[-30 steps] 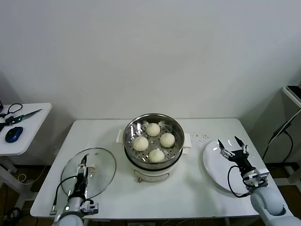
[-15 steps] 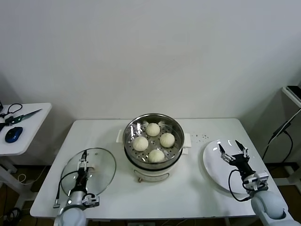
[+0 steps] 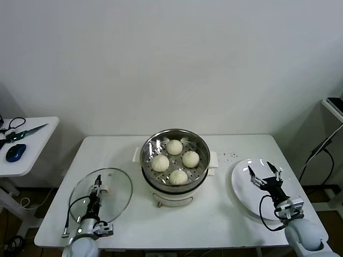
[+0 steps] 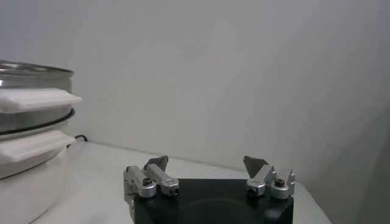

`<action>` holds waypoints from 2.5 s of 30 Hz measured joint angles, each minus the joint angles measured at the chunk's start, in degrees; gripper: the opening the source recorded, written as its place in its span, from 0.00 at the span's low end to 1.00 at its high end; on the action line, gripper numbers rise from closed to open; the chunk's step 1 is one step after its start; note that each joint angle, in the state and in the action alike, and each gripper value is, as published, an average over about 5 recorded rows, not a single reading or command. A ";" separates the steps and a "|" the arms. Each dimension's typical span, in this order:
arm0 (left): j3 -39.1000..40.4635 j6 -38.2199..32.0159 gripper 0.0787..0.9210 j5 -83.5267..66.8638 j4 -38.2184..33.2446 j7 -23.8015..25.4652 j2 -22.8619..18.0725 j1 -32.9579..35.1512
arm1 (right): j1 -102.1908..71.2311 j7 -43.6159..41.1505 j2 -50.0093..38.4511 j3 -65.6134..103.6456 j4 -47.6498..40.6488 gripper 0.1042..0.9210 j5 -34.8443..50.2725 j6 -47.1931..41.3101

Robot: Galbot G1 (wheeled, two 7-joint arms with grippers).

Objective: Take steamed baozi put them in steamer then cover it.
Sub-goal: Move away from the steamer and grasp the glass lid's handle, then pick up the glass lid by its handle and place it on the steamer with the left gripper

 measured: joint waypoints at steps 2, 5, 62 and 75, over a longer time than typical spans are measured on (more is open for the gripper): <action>0.01 -0.14 0.33 -0.32 -0.02 -0.02 0.13 0.00 | 0.09 -0.06 0.18 -0.04 -0.22 0.88 -0.26 0.11; 0.07 -0.35 0.23 -0.88 -0.29 -0.07 0.37 0.15 | 0.16 -0.20 0.38 -0.09 -0.45 0.88 -0.63 0.25; 45.54 41.50 0.08 0.68 -31.93 31.55 12.60 -18.48 | 7.57 -2.59 -3.46 -4.95 -8.59 0.88 -3.85 1.60; 51.53 42.41 0.08 2.96 -21.26 34.09 2.11 -24.18 | 6.53 -3.37 -3.07 -3.60 -9.06 0.88 -4.91 2.32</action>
